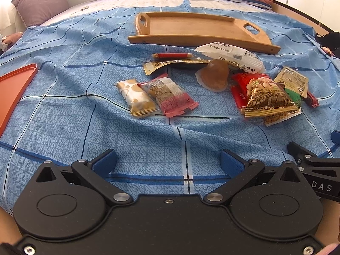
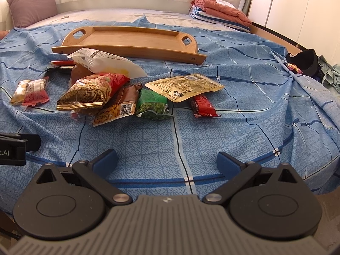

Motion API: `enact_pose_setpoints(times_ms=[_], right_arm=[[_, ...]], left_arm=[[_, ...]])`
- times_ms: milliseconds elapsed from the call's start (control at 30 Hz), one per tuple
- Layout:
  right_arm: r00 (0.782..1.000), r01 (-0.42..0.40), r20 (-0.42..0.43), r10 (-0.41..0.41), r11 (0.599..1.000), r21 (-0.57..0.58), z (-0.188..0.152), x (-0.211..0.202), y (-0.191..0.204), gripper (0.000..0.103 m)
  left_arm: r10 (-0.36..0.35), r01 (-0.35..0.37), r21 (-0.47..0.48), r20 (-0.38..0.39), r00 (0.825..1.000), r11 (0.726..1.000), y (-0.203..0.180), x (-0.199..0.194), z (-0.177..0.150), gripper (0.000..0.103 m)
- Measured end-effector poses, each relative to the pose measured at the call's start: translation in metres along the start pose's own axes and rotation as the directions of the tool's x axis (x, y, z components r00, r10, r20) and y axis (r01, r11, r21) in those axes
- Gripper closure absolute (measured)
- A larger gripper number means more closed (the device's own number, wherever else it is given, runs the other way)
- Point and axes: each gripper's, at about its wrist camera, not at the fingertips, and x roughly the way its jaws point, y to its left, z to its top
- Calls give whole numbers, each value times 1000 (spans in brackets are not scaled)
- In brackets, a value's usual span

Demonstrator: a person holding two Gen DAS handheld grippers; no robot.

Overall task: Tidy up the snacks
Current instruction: 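Grasp the red MARTHA nut bag with the right gripper while the left gripper approaches the pink pastry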

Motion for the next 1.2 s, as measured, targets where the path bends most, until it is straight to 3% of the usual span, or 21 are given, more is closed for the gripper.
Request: enact_pose_setpoints(times_ms=[267,533,800,1000,1100,1200], right_arm=[[994,-81,69,81,997,0,5,-17,1,9],[962,-187,205,179,982,25,26,-35,13,21],[955,-215,218,203,976,30,39,-15,39,26],[961,-187,208,181,982,8,44,4,56,26],[968,-169,186,166,986,0,43,16,62,44],[968,-148,200,151,988,-31,41,12,66,48]], left_arm=[[-27,28,-93,14,1000,995,19,-7,9,0],[70,-53,-111,153,986,992,31,-19,24,0],[45,-13,-160,198,979,987,49,-20,26,0],[51,-17,-171,194,980,985,54,-12,25,0],[59,-27,-164,190,980,986,54,-8,25,0],[50,-18,-156,203,978,988,54,-9,24,1]])
